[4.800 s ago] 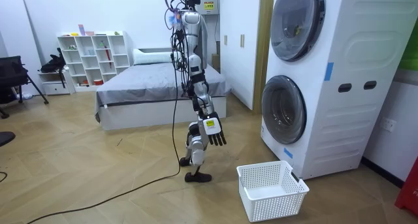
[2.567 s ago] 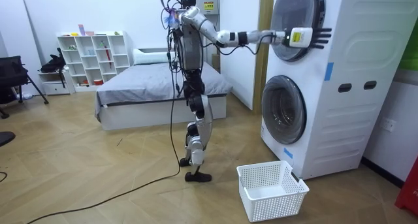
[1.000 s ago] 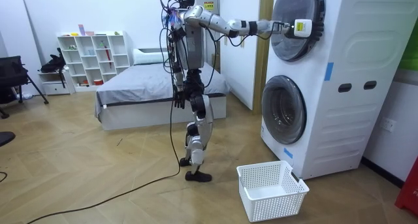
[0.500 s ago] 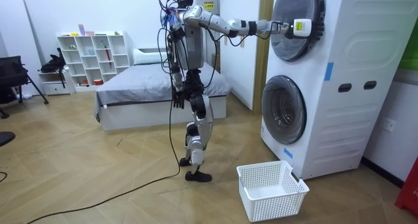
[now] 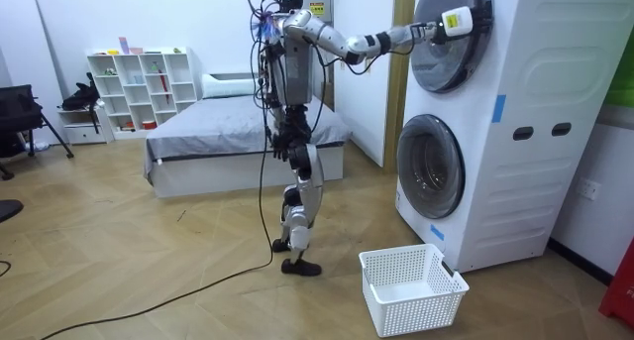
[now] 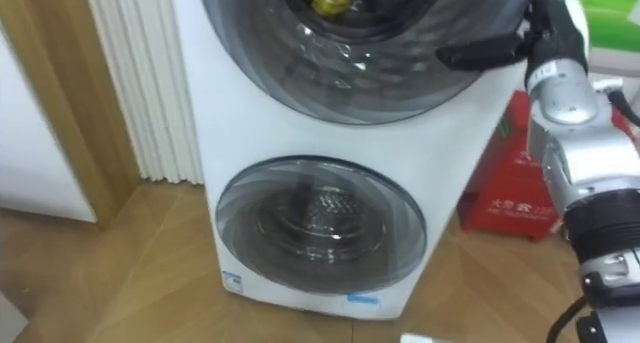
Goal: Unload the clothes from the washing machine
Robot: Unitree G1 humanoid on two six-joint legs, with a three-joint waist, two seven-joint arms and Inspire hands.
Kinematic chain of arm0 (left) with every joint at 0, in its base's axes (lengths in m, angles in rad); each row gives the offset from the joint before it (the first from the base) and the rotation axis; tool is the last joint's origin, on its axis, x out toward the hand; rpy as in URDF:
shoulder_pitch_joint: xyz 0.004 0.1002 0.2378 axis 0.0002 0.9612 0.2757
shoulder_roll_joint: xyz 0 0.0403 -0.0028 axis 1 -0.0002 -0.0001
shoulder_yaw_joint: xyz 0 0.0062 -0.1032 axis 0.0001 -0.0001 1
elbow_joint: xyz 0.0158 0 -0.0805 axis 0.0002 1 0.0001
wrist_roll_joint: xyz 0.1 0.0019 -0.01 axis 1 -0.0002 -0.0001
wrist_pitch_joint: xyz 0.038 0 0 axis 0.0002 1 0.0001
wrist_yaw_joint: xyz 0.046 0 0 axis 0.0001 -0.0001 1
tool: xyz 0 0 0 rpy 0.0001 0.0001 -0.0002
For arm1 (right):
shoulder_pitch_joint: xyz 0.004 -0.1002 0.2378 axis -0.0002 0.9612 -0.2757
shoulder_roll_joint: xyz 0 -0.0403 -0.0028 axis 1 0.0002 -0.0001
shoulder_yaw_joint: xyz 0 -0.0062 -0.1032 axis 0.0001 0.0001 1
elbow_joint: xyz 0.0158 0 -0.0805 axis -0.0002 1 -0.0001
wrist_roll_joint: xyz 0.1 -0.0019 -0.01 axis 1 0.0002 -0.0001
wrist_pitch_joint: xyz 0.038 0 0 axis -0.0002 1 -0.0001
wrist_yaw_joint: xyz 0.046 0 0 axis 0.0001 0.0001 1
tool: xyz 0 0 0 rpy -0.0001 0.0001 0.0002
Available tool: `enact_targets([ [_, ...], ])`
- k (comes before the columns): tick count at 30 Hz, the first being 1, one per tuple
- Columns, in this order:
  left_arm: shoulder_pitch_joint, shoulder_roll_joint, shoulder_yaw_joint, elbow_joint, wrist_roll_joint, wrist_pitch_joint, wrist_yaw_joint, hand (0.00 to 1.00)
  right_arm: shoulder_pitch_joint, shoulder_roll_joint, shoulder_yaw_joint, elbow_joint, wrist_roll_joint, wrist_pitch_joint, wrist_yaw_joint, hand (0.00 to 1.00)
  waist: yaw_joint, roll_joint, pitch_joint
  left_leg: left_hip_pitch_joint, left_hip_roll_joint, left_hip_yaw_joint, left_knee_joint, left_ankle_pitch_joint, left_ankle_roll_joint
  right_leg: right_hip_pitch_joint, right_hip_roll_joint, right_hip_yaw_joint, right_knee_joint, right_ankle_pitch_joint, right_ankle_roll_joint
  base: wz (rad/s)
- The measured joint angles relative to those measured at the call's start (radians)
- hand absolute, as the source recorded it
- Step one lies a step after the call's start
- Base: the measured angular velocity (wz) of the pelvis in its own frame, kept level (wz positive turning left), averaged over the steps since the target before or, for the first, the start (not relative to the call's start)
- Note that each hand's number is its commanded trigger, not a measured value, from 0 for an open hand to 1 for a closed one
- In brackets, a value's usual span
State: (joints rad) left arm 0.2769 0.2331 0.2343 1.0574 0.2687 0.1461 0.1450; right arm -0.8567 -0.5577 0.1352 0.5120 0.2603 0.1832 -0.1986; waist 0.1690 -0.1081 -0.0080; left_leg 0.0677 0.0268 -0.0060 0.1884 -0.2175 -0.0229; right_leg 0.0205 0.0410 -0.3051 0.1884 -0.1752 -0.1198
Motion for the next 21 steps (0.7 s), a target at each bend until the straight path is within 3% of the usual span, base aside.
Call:
enact_targets([
  [5, -0.001, 0.002, -0.008, -0.004, -0.004, -0.005, 0.006, 0.00, 0.093, 0.000, 0.001, -0.205, -0.036, 0.025, -0.005, 0.00, -0.006, 0.003, -0.0022, 0.036, 0.010, 0.006, -0.023, 0.000, 0.000, 0.019, 0.002, -0.022, 0.000, 0.000, 0.000, -0.20],
  [8, -0.001, 0.002, -0.011, -0.001, -0.003, -0.012, 0.007, 0.00, 0.151, 0.000, 0.001, -0.317, -0.039, 0.025, -0.008, 0.00, -0.007, 0.003, -0.0021, 0.049, 0.011, 0.027, -0.026, 0.000, 0.000, 0.023, 0.001, -0.016, 0.001, 0.000, 0.000, -0.19],
  [16, -0.023, 0.002, -0.024, 0.002, -0.004, -0.012, 0.021, 0.00, 0.230, 0.020, 0.001, -0.501, -0.131, 0.025, 0.008, 0.00, -0.011, 0.000, -0.0002, 0.048, 0.009, 0.031, -0.018, 0.000, 0.000, 0.011, 0.000, -0.003, 0.007, 0.002, -0.006, -0.08],
  [21, -0.027, 0.003, -0.048, 0.015, -0.063, -0.008, 0.042, 0.00, 0.294, 0.042, 0.000, -0.601, -0.125, 0.015, 0.038, 0.00, -0.031, -0.006, -0.0015, 0.052, 0.013, 0.034, -0.016, 0.000, 0.000, 0.018, 0.005, -0.005, 0.000, 0.007, -0.013, -0.01],
])
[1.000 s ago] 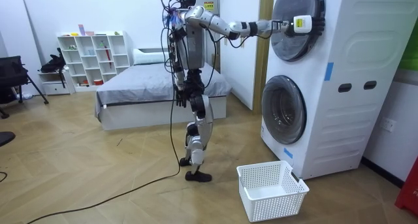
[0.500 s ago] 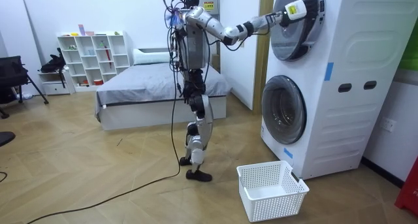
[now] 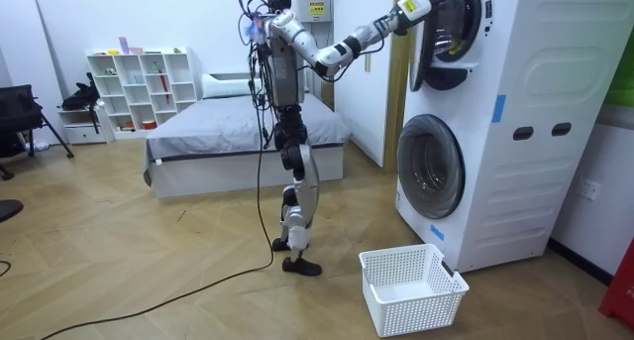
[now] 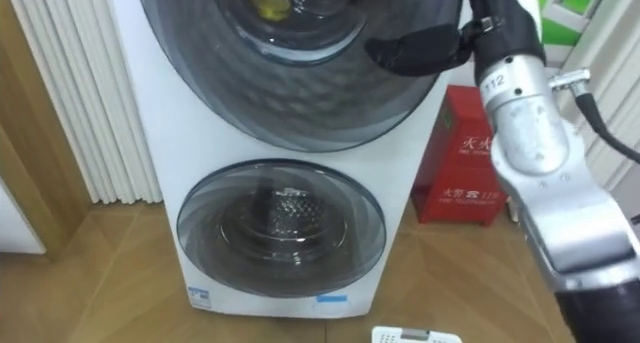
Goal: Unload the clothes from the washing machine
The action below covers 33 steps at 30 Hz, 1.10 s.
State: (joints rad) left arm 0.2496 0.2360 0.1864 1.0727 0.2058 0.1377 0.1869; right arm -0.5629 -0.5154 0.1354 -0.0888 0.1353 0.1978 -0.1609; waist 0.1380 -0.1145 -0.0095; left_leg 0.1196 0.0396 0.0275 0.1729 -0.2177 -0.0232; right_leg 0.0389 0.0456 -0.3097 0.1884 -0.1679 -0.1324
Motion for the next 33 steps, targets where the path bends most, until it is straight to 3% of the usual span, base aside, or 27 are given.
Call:
enact_targets([
  [6, -0.003, -0.002, -0.065, 0.008, -0.018, 0.001, 0.005, 0.00, 0.079, 0.024, -0.007, -0.074, 0.037, -0.072, 0.039, 0.00, -0.003, 0.012, 0.0058, 0.006, 0.002, 0.020, 0.003, 0.001, -0.002, 0.004, 0.006, 0.014, -0.003, 0.006, -0.006, -0.06],
  [9, 0.003, -0.002, -0.092, 0.009, -0.039, -0.007, 0.007, 0.00, 0.113, 0.033, -0.008, -0.094, 0.049, -0.113, 0.068, 0.00, -0.004, 0.029, 0.0037, 0.013, 0.002, 0.029, 0.006, 0.001, -0.002, 0.011, 0.005, 0.018, -0.004, 0.006, -0.005, -0.02],
  [11, 0.009, -0.004, -0.093, 0.010, -0.064, -0.017, 0.007, 0.00, 0.135, 0.068, -0.003, -0.121, 0.048, -0.135, 0.079, 0.00, -0.005, 0.045, 0.0043, 0.014, 0.002, 0.031, 0.007, 0.001, -0.002, 0.011, 0.006, 0.022, -0.003, 0.006, -0.006, -0.05],
  [14, 0.011, -0.005, -0.094, 0.019, -0.088, -0.019, 0.007, 0.00, 0.163, 0.089, 0.001, -0.160, 0.049, -0.154, 0.094, 0.00, -0.005, 0.054, 0.0030, 0.014, 0.001, 0.031, 0.008, 0.001, -0.002, 0.011, 0.006, 0.020, -0.003, 0.005, -0.006, 0.00],
  [21, 0.009, -0.016, -0.094, 0.030, -0.094, -0.023, 0.007, 0.00, 0.180, 0.138, 0.003, -0.205, 0.107, -0.154, 0.113, 0.00, -0.003, 0.053, 0.0004, 0.007, 0.003, 0.048, 0.011, 0.005, -0.008, 0.003, 0.008, 0.022, -0.001, 0.004, -0.011, 0.00],
  [25, 0.006, -0.018, -0.122, 0.039, -0.094, -0.036, 0.010, 0.00, 0.210, 0.214, 0.017, -0.256, 0.101, -0.162, 0.121, 0.00, -0.002, 0.055, -0.0010, 0.005, 0.006, 0.054, 0.011, 0.006, -0.011, -0.003, 0.014, 0.035, 0.000, 0.008, -0.020, -0.10],
  [30, -0.007, -0.022, -0.153, 0.048, -0.094, -0.041, 0.019, 0.00, 0.240, 0.296, 0.060, -0.252, 0.113, -0.222, 0.132, 0.00, 0.002, 0.063, 0.0034, 0.011, 0.011, 0.057, 0.011, 0.006, -0.011, -0.005, 0.022, 0.055, 0.000, 0.013, -0.027, -0.14],
  [33, -0.015, -0.022, -0.166, 0.046, -0.098, -0.054, 0.027, 0.00, 0.258, 0.338, 0.091, -0.249, 0.114, -0.253, 0.166, 0.00, 0.004, 0.064, 0.0038, -0.003, 0.014, 0.061, 0.019, 0.007, -0.012, -0.014, 0.025, 0.058, -0.001, 0.007, -0.017, -0.05],
])
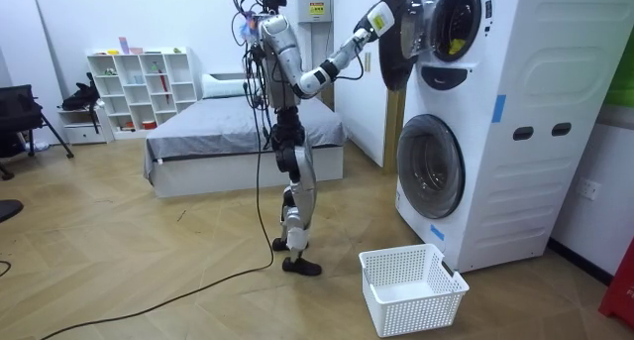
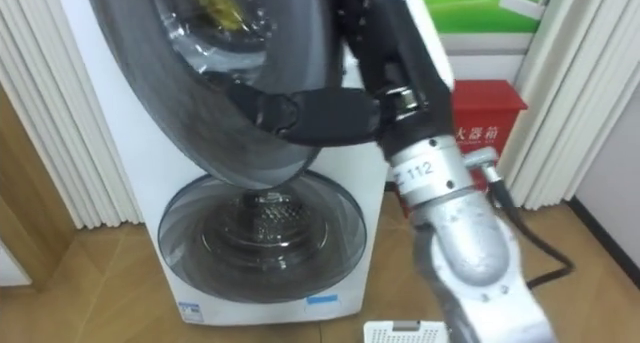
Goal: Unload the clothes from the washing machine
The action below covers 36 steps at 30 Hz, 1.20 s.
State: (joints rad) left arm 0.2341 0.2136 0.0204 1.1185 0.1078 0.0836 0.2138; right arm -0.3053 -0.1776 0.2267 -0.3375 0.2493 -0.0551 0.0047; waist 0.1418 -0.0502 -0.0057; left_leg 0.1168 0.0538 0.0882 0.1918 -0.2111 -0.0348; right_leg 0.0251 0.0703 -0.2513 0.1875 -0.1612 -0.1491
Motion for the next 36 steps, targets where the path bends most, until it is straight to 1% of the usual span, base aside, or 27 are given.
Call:
enact_targets([
  [1, -0.003, -0.001, -0.010, 0.000, -0.010, -0.003, 0.002, 0.00, 0.011, 0.019, 0.018, 0.000, 0.006, -0.013, 0.012, 0.00, 0.002, 0.001, -0.0004, -0.005, 0.002, 0.006, 0.007, 0.002, -0.003, -0.005, 0.001, 0.000, 0.000, 0.003, -0.005, 0.00],
  [2, -0.004, -0.002, -0.015, 0.000, -0.018, -0.003, 0.002, 0.00, 0.018, 0.034, 0.041, 0.003, 0.030, -0.017, 0.032, 0.00, 0.002, 0.002, -0.0007, -0.007, 0.002, 0.008, 0.007, 0.004, -0.007, -0.007, 0.002, 0.000, 0.000, 0.006, -0.010, 0.00],
  [4, -0.005, -0.003, -0.020, 0.000, -0.021, -0.004, 0.002, 0.00, 0.019, 0.042, 0.088, 0.014, 0.069, -0.010, 0.068, 0.00, 0.008, 0.003, -0.0009, -0.011, 0.003, 0.008, 0.009, 0.006, -0.009, -0.009, 0.004, -0.001, 0.000, 0.006, -0.011, 0.02],
  [5, -0.007, -0.003, -0.031, 0.000, -0.028, -0.004, 0.002, 0.00, 0.024, 0.046, 0.123, 0.019, 0.095, -0.011, 0.090, 0.00, 0.017, 0.004, -0.0009, -0.015, 0.004, 0.007, 0.012, 0.006, -0.010, -0.011, 0.004, -0.003, 0.000, 0.005, -0.012, 0.04],
  [6, -0.009, -0.004, -0.036, 0.000, -0.028, -0.004, 0.001, 0.00, 0.027, 0.050, 0.136, 0.015, 0.109, -0.015, 0.103, 0.00, 0.021, 0.005, -0.0014, -0.017, 0.005, 0.007, 0.014, 0.006, -0.010, -0.012, 0.004, -0.003, 0.000, 0.005, -0.012, 0.00],
  [8, -0.013, -0.011, -0.037, 0.000, -0.028, -0.002, 0.000, 0.00, 0.028, 0.054, 0.180, 0.010, 0.151, -0.016, 0.151, 0.00, 0.036, 0.012, -0.0055, -0.020, 0.005, 0.007, 0.015, 0.007, -0.011, -0.011, 0.004, -0.007, 0.000, 0.005, -0.014, 0.06],
  [10, -0.018, -0.013, -0.037, 0.000, -0.028, -0.002, 0.000, 0.00, 0.027, 0.055, 0.198, 0.010, 0.175, -0.011, 0.184, 0.00, 0.049, 0.015, -0.0069, -0.020, 0.005, 0.007, 0.015, 0.009, -0.014, -0.009, 0.004, -0.012, 0.000, 0.004, -0.014, 0.18],
  [12, -0.028, -0.013, -0.037, 0.000, -0.028, -0.001, 0.000, 0.00, 0.027, 0.065, 0.218, 0.012, 0.185, -0.004, 0.206, 0.00, 0.064, 0.015, -0.0069, -0.020, 0.005, 0.007, 0.012, 0.011, -0.018, -0.007, 0.004, -0.013, 0.000, 0.002, -0.014, 0.20],
  [14, -0.031, -0.013, -0.037, -0.001, -0.028, -0.001, 0.000, 0.00, 0.027, 0.063, 0.252, 0.040, 0.181, 0.038, 0.242, 0.00, 0.086, 0.015, -0.0061, -0.020, 0.005, 0.008, 0.011, 0.012, -0.019, -0.008, 0.004, -0.015, 0.000, 0.001, -0.012, 0.10],
  [15, -0.030, -0.013, -0.037, -0.001, -0.028, -0.001, 0.000, 0.00, 0.027, 0.062, 0.265, 0.056, 0.178, 0.050, 0.247, 0.00, 0.089, 0.014, -0.0058, -0.020, 0.005, 0.008, 0.011, 0.012, -0.019, -0.007, 0.003, -0.016, 0.000, 0.001, -0.012, 0.08],
  [17, -0.031, -0.013, -0.037, -0.001, -0.029, -0.001, 0.000, 0.00, 0.028, 0.055, 0.307, 0.100, 0.166, 0.109, 0.265, 0.00, 0.092, 0.010, -0.0045, -0.030, 0.005, 0.008, 0.011, 0.012, -0.019, -0.013, 0.000, -0.028, 0.000, 0.000, -0.008, 0.16],
  [19, -0.033, -0.013, -0.037, -0.001, -0.029, -0.001, 0.000, 0.00, 0.027, 0.052, 0.320, 0.101, 0.159, 0.130, 0.281, 0.00, 0.101, 0.008, -0.0038, -0.043, 0.004, 0.008, 0.011, 0.011, -0.019, -0.025, -0.001, -0.029, -0.002, 0.003, -0.006, 0.04],
  [20, -0.033, -0.013, -0.036, 0.000, -0.029, -0.001, 0.000, 0.00, 0.027, 0.051, 0.322, 0.101, 0.156, 0.134, 0.288, 0.00, 0.107, 0.007, -0.0029, -0.047, 0.003, 0.008, 0.011, 0.011, -0.019, -0.028, -0.002, -0.029, -0.003, 0.005, -0.006, 0.00],
  [22, -0.035, -0.013, -0.034, 0.000, -0.029, -0.001, 0.000, 0.00, 0.027, 0.052, 0.320, 0.100, 0.155, 0.135, 0.296, 0.00, 0.109, 0.007, -0.0033, -0.053, 0.002, 0.007, 0.012, 0.010, -0.017, -0.030, -0.005, -0.036, -0.005, 0.008, -0.009, 0.09],
  [27, -0.038, -0.013, -0.034, 0.000, -0.029, -0.001, 0.001, 0.00, 0.027, 0.052, 0.320, 0.100, 0.138, 0.141, 0.305, 0.00, 0.110, 0.008, -0.0021, -0.053, 0.001, 0.007, 0.010, 0.008, -0.013, -0.030, -0.010, -0.039, -0.005, 0.007, -0.009, 0.02],
  [29, -0.043, -0.013, -0.035, 0.000, -0.031, -0.002, 0.009, 0.00, 0.027, 0.052, 0.319, 0.100, 0.138, 0.141, 0.304, 0.00, 0.110, 0.007, -0.0004, -0.051, 0.001, 0.007, 0.005, 0.008, -0.013, -0.029, -0.015, -0.051, -0.005, 0.007, -0.008, 0.00],
  [33, -0.052, -0.013, -0.035, 0.000, -0.031, -0.006, 0.022, 0.00, 0.027, 0.051, 0.319, 0.100, 0.138, 0.141, 0.302, 0.00, 0.110, 0.005, 0.0047, -0.048, 0.000, 0.007, -0.006, 0.008, -0.013, -0.027, -0.014, -0.053, -0.013, 0.008, -0.006, 0.00],
  [34, -0.053, -0.013, -0.035, 0.000, -0.036, -0.006, 0.022, 0.00, 0.027, 0.051, 0.319, 0.100, 0.139, 0.141, 0.298, 0.00, 0.110, 0.004, 0.0071, -0.049, 0.000, 0.005, -0.005, 0.008, -0.013, -0.025, -0.014, -0.054, -0.017, 0.008, -0.005, 0.00],
  [36, -0.051, -0.015, -0.035, 0.000, -0.037, -0.007, 0.022, 0.00, 0.027, 0.047, 0.319, 0.098, 0.141, 0.141, 0.287, 0.00, 0.110, 0.002, 0.0087, -0.049, -0.006, 0.003, -0.005, 0.008, -0.013, -0.024, -0.014, -0.054, -0.019, 0.008, -0.003, 0.00],
])
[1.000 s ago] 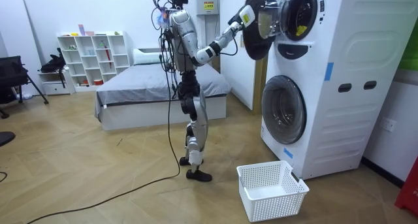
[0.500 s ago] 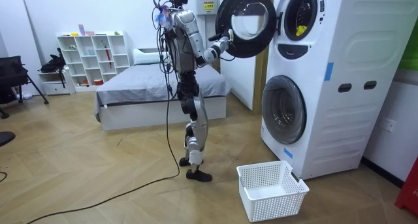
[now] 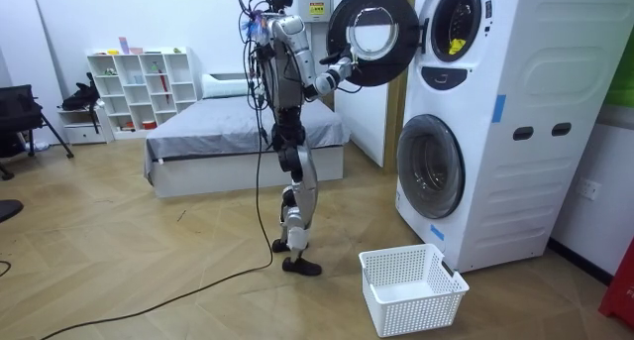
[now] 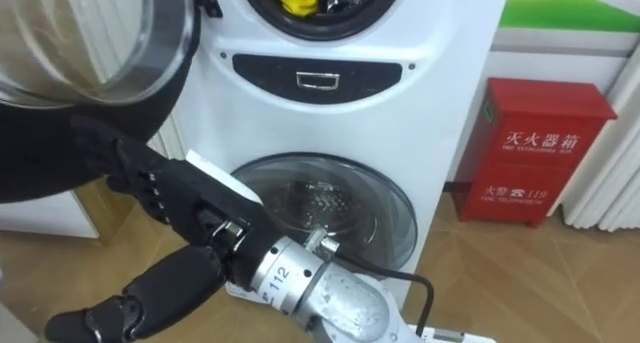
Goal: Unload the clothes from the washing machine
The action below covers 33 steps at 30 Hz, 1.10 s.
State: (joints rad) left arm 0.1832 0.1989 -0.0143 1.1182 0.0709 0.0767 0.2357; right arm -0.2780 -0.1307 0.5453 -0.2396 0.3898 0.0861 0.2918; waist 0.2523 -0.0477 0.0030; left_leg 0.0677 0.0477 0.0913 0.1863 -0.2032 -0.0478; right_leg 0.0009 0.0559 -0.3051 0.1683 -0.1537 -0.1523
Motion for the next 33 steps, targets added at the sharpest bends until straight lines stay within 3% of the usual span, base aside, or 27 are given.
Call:
enact_targets([
  [3, 0.005, -0.006, 0.003, 0.000, 0.001, 0.000, 0.000, 0.00, 0.000, -0.013, -0.027, -0.002, -0.005, 0.000, -0.016, 0.00, -0.004, 0.000, 0.0003, -0.001, -0.005, -0.007, 0.000, 0.000, 0.001, 0.001, -0.002, 0.000, 0.000, -0.003, 0.005, 0.00],
  [5, 0.015, -0.015, 0.014, 0.001, 0.002, -0.001, -0.005, 0.00, 0.000, -0.032, -0.088, -0.012, -0.004, 0.001, -0.033, 0.00, -0.014, 0.008, 0.0056, 0.006, -0.006, -0.013, 0.002, -0.005, 0.008, 0.014, -0.003, -0.006, -0.001, -0.003, 0.008, 0.07],
  [9, 0.040, -0.031, 0.077, -0.008, 0.010, -0.001, -0.011, 0.00, 0.007, -0.048, -0.216, -0.057, -0.006, 0.000, -0.088, 0.00, -0.041, 0.012, 0.0071, 0.005, -0.008, -0.013, 0.002, -0.009, 0.015, 0.015, -0.006, -0.007, -0.002, -0.007, 0.016, 0.04],
  [14, 0.067, -0.032, 0.109, -0.001, 0.011, -0.003, -0.007, 0.00, 0.022, -0.086, -0.330, -0.123, -0.024, -0.007, -0.158, 0.00, -0.090, 0.012, -0.0017, 0.014, -0.007, -0.008, -0.001, -0.009, 0.015, 0.023, -0.009, -0.006, -0.003, -0.009, 0.019, -0.02],
  [16, 0.066, -0.032, 0.108, 0.000, 0.010, -0.004, -0.005, 0.00, 0.029, -0.092, -0.335, -0.129, -0.026, -0.009, -0.182, 0.00, -0.105, 0.015, -0.0067, 0.018, -0.006, -0.004, -0.004, -0.009, 0.015, 0.024, -0.009, -0.004, -0.002, -0.009, 0.019, -0.06],
  [19, 0.061, -0.032, 0.109, 0.001, 0.011, 0.000, -0.003, 0.00, 0.029, -0.103, -0.338, -0.129, -0.049, -0.009, -0.207, 0.00, -0.120, 0.015, -0.0074, 0.028, -0.006, 0.001, -0.010, -0.009, 0.015, 0.029, -0.009, 0.000, -0.001, -0.009, 0.020, -0.04],
  [24, 0.058, -0.031, 0.107, -0.002, 0.011, 0.013, -0.003, 0.00, 0.028, -0.113, -0.340, -0.125, -0.093, -0.008, -0.253, 0.00, -0.115, 0.007, -0.0113, 0.035, -0.007, 0.001, -0.013, -0.009, 0.015, 0.034, -0.009, 0.000, 0.001, -0.011, 0.023, 0.00],
  [33, 0.053, -0.028, 0.103, 0.001, 0.078, 0.030, -0.011, 0.00, -0.084, -0.117, -0.351, -0.003, -0.194, -0.001, -0.287, 0.00, -0.107, -0.008, -0.0002, 0.051, -0.008, -0.009, -0.015, -0.009, 0.015, 0.048, -0.006, 0.000, 0.002, -0.011, 0.023, 0.03],
])
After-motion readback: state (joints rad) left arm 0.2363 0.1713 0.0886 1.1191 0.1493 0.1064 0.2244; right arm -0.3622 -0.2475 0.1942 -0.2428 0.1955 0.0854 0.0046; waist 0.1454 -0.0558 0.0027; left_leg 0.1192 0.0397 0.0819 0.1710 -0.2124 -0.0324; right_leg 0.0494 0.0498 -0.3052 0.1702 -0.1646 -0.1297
